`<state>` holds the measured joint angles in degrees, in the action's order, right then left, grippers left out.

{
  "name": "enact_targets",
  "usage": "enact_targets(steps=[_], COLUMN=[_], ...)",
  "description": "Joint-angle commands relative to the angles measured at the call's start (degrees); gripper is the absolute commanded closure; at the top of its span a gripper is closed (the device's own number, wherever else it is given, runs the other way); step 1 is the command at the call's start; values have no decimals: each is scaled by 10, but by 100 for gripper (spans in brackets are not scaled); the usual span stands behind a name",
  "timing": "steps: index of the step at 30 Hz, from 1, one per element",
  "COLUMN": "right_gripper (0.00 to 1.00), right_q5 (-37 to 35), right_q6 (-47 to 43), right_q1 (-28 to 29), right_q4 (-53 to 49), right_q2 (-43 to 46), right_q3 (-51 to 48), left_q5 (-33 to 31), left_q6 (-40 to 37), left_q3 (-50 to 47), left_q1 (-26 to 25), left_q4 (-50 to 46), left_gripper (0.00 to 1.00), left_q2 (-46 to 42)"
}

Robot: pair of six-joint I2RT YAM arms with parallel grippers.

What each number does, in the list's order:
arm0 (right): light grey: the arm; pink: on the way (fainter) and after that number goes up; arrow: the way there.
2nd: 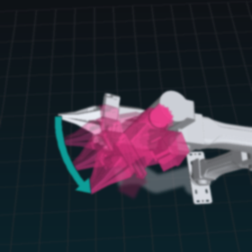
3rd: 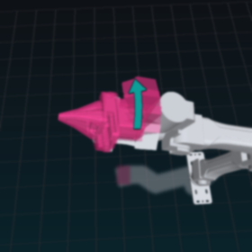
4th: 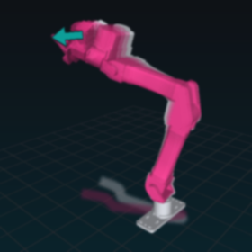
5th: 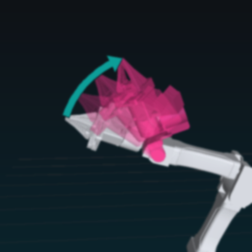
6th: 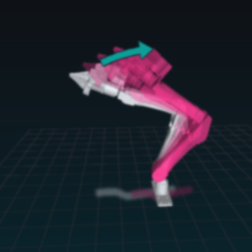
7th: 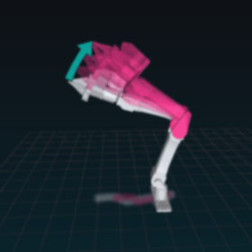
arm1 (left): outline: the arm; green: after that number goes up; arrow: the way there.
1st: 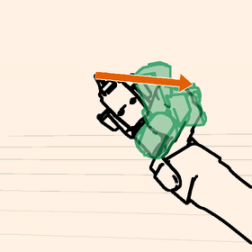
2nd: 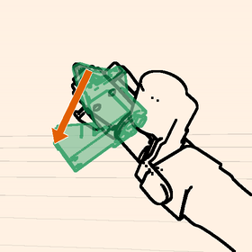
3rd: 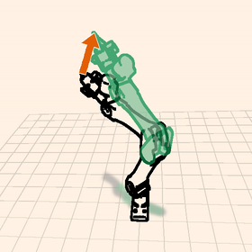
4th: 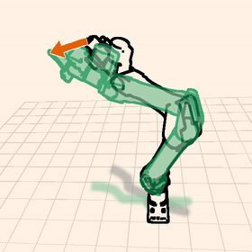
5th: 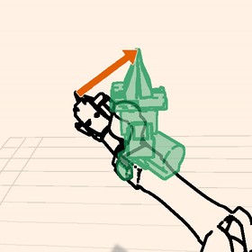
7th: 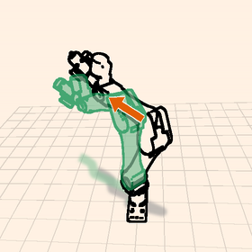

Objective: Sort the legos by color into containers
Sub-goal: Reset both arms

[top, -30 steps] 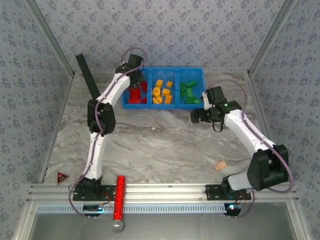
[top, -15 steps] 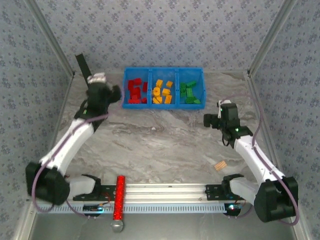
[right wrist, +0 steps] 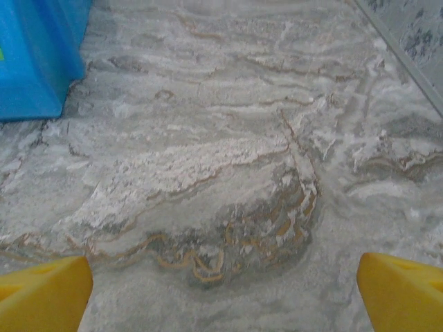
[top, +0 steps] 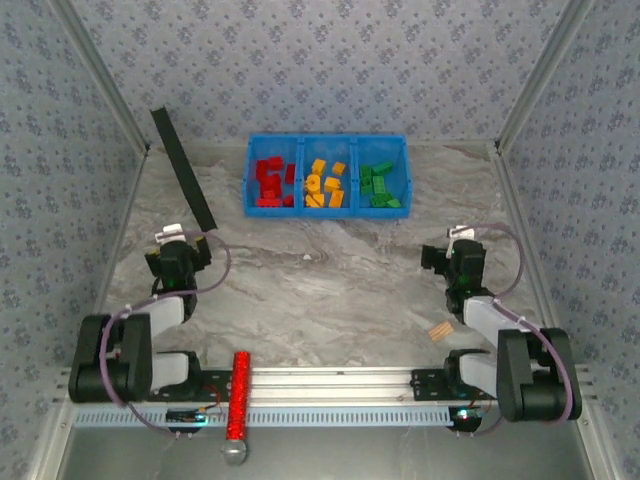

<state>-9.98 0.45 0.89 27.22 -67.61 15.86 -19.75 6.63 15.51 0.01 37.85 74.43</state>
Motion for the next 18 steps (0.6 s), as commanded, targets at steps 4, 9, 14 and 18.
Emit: enact_targets(steps=[4,9,14,18], right_gripper=[0,0,0,0], right_q5=[84,88,122,113], right_q6=[-21,-51,-20,-22], right_q1=[-42,-7,-40,-35], right_q4=[98,208,183,190], right_q2=[-92,-186,-196,-197], right_q3=[63,52,70,68], left_q5=[119,141,142,142], left_q6=[-34,-42,-42,-43], left_q3=[56,78,80,79], left_q1=[7,8,7,6], left_q4=[145,96,87,92], left_gripper=[1,1,1,1], left_q2=[135,138,134,135])
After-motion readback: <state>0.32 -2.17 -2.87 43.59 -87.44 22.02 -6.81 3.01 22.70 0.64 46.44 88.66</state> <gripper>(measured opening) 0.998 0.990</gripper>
